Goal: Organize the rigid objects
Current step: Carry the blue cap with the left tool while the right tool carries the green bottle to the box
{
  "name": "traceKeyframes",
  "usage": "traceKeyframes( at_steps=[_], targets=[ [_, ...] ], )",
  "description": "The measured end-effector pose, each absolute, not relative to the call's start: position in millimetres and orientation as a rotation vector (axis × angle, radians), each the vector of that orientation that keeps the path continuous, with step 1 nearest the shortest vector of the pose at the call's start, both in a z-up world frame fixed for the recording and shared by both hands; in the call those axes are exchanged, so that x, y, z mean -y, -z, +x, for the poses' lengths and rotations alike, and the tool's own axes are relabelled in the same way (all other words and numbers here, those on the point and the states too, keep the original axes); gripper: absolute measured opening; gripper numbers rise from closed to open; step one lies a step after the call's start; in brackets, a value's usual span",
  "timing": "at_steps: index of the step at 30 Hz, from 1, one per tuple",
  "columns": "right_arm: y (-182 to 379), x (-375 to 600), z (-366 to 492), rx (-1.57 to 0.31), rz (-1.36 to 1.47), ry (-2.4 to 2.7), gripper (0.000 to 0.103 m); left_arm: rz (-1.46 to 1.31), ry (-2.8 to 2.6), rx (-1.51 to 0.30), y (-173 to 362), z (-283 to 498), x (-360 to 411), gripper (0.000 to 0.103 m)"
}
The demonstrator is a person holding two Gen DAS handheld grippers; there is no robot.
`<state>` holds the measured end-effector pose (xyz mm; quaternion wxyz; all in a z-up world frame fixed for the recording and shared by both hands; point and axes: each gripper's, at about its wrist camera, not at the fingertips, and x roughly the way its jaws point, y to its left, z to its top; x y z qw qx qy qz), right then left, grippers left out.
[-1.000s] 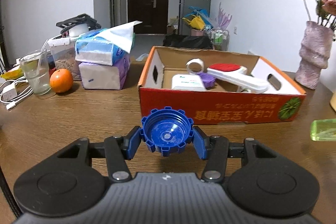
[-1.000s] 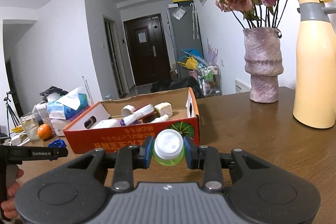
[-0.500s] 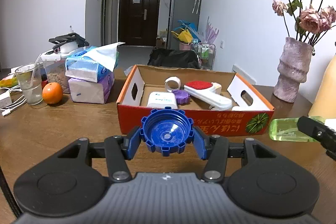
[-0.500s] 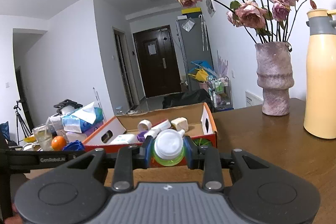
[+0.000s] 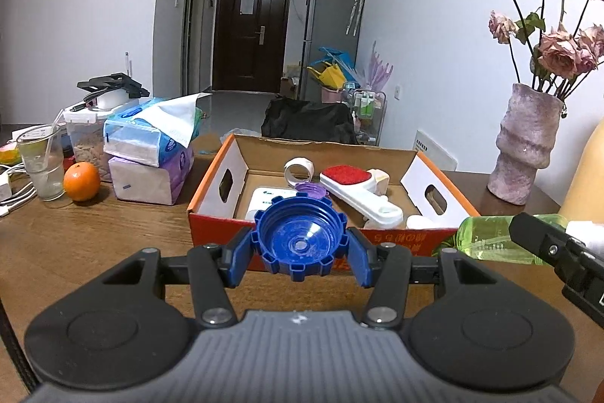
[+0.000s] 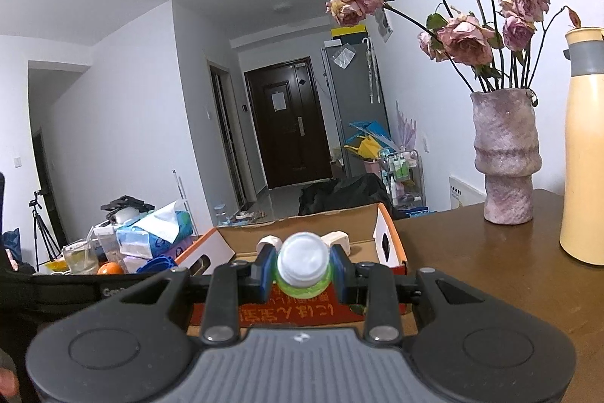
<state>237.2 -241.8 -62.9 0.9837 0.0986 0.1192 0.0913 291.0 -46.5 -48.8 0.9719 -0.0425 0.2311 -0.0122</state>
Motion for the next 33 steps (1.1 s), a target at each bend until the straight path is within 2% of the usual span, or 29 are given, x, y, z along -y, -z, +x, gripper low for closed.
traceKeyframes(
  at_steps=[33],
  targets=[
    [71,233,331,-0.214,0.220,-0.171,0.030,-0.104,-0.034,-0.451,51,376,56,0.054]
  ],
)
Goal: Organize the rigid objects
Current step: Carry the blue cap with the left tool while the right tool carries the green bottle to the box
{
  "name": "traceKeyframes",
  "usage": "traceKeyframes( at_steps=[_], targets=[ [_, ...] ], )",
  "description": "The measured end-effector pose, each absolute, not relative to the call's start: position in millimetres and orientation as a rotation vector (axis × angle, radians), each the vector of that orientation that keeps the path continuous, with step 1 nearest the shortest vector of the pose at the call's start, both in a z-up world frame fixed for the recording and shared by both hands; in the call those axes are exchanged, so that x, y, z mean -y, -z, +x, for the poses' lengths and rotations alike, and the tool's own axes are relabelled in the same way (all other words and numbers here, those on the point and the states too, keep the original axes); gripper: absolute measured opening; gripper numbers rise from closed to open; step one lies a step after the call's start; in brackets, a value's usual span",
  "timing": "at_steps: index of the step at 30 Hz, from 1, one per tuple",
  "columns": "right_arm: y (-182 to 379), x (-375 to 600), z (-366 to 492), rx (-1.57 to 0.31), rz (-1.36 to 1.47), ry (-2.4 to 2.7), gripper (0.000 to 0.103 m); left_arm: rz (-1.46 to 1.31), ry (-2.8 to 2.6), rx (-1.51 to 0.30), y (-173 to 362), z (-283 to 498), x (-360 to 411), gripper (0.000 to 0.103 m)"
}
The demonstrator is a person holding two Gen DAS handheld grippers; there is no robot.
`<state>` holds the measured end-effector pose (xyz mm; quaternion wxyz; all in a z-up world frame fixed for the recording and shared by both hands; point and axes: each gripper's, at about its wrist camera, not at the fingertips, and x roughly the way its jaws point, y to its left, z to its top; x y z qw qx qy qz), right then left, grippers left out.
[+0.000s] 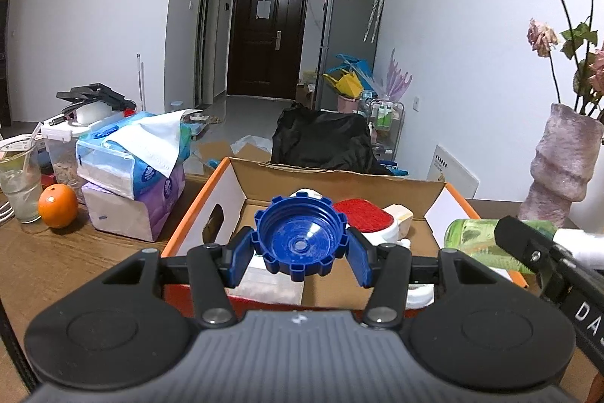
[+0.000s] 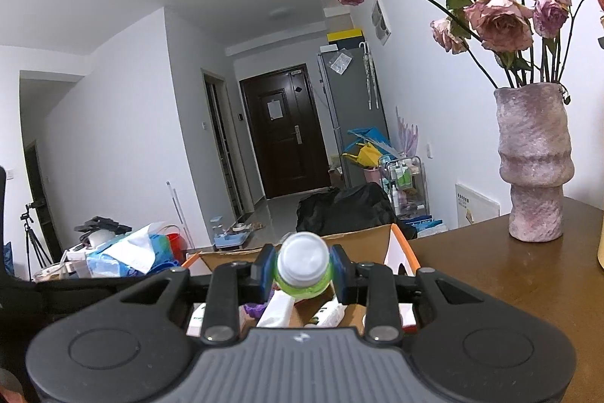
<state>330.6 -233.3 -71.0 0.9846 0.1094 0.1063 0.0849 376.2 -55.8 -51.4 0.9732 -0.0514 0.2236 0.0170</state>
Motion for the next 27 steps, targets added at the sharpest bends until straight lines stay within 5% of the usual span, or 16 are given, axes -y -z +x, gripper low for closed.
traceKeyframes(
  at_steps=[27],
  targets=[
    [81,225,404,-0.206,0.210,-0.146,0.030,-0.062,-0.104,-0.449,67,442,50,0.054]
  ],
)
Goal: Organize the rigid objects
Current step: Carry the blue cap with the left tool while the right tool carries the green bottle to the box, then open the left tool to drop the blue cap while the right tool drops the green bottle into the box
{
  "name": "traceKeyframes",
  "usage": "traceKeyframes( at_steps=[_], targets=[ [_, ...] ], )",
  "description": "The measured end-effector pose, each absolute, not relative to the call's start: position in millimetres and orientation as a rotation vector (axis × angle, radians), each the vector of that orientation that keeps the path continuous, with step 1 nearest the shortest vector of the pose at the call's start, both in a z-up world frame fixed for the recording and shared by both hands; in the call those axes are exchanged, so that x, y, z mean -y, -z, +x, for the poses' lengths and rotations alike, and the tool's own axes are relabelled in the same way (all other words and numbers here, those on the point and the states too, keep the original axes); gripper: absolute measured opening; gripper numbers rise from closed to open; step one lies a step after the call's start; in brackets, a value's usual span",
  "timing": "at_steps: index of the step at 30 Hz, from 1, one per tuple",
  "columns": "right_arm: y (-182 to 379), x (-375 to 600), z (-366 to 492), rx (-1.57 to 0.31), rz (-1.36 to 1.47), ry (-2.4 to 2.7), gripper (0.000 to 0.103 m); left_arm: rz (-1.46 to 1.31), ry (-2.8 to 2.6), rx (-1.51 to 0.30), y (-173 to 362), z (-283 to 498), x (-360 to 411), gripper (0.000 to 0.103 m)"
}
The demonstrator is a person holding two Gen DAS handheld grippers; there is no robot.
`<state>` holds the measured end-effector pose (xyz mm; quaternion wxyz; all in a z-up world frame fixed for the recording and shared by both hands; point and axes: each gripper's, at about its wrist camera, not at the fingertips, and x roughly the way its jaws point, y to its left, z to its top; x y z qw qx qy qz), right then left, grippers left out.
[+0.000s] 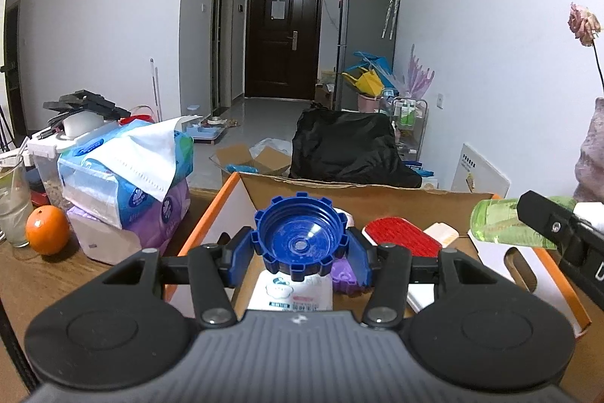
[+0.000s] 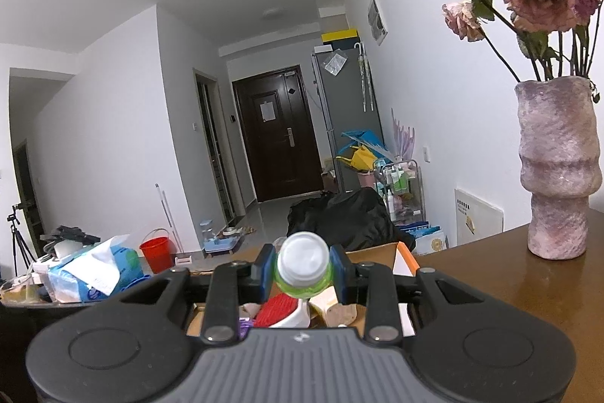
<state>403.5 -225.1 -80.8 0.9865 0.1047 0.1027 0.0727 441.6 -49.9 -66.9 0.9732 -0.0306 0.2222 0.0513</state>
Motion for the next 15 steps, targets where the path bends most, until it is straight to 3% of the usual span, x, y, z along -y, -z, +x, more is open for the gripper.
traceKeyframes(
  at_steps=[15],
  targets=[
    [90,228,442,-0.228,0.191,-0.105,0.030,-0.044,-0.120,-0.473,81,469,46,0.054]
  ],
)
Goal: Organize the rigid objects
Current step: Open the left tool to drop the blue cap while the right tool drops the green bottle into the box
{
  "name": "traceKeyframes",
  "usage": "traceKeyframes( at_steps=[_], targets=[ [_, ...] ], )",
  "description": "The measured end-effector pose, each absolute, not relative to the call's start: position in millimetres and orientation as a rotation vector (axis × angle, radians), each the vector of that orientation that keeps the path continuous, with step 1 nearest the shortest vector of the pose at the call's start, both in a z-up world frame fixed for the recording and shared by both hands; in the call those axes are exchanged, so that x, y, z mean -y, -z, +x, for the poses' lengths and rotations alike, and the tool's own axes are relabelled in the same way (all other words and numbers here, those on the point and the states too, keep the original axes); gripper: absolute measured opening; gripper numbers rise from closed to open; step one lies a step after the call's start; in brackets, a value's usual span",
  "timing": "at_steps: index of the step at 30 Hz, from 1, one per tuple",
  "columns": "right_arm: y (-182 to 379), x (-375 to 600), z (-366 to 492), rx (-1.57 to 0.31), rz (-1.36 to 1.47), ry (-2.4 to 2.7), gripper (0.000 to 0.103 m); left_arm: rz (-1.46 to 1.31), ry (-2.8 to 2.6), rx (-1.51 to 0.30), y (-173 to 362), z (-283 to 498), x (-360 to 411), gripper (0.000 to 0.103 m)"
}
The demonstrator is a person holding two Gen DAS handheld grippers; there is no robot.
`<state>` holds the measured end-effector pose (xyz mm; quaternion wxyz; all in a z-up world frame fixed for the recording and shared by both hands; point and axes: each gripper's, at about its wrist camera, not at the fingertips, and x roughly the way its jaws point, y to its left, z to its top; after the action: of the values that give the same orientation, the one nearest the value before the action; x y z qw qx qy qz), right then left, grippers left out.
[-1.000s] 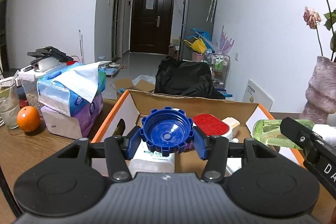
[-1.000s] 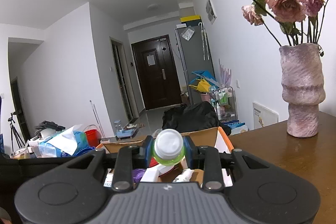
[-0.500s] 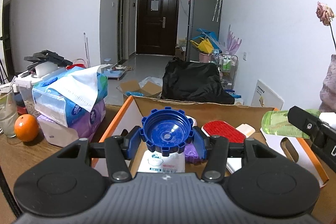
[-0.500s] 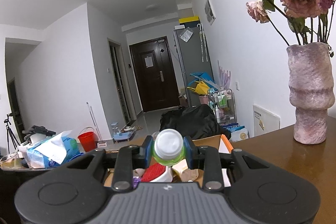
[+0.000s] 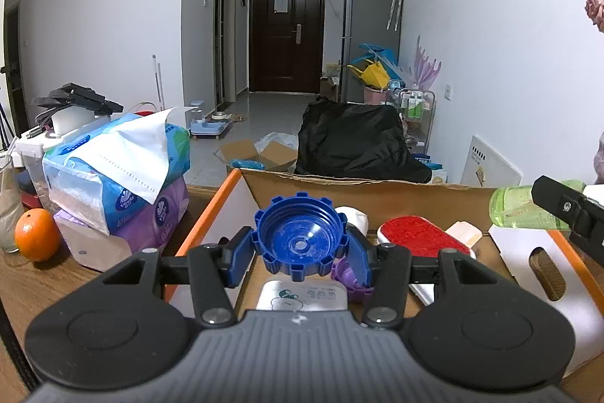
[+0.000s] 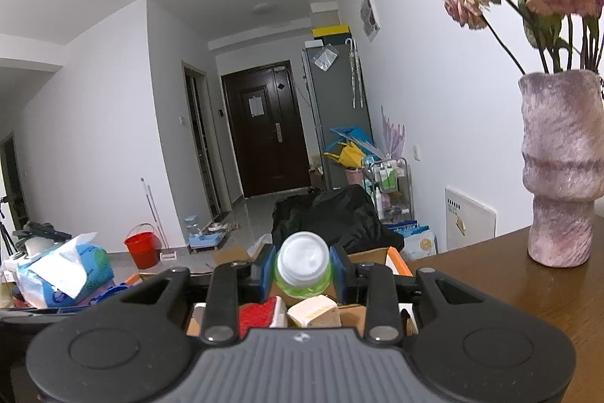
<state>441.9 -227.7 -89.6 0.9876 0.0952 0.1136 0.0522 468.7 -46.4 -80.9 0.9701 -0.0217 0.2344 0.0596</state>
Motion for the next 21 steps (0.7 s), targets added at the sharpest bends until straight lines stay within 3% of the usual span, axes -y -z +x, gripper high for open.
traceKeyframes(
  at_steps=[9,11,13,15,16,18,21],
  targets=[
    [95.1,225.8,448.0,-0.269,0.167,-0.121,0.030,-0.046,-0.105,-0.477,82.0,471.2,44.1,0.055],
    [95.2,226.9,449.9,-0.294,0.170,-0.117,0.030,-0.054,-0.099,-0.480,82.1,471.4,41.8,0.063],
    [95.4,229.0,448.6,-0.294,0.175,-0.090,0.039,-0.061,-0.114,-0.478,82.5,471.2,40.5,0.083],
    [95.1,232.1,447.6,-0.307,0.192,-0.087,0.064,-0.056,-0.131,-0.474,82.0,469.9,40.0,0.090],
    [95.1,233.7,447.0,-0.308,0.203,-0.086,0.068,-0.058,-0.135,-0.474,81.9,469.4,39.8,0.098],
    [94.7,233.2,445.8,-0.305,0.195,-0.086,0.077,-0.052,-0.158,-0.465,81.7,468.0,39.8,0.103],
    [94.7,230.6,444.0,-0.297,0.182,-0.091,0.091,-0.055,-0.161,-0.461,80.2,467.0,38.8,0.103]
  ],
)
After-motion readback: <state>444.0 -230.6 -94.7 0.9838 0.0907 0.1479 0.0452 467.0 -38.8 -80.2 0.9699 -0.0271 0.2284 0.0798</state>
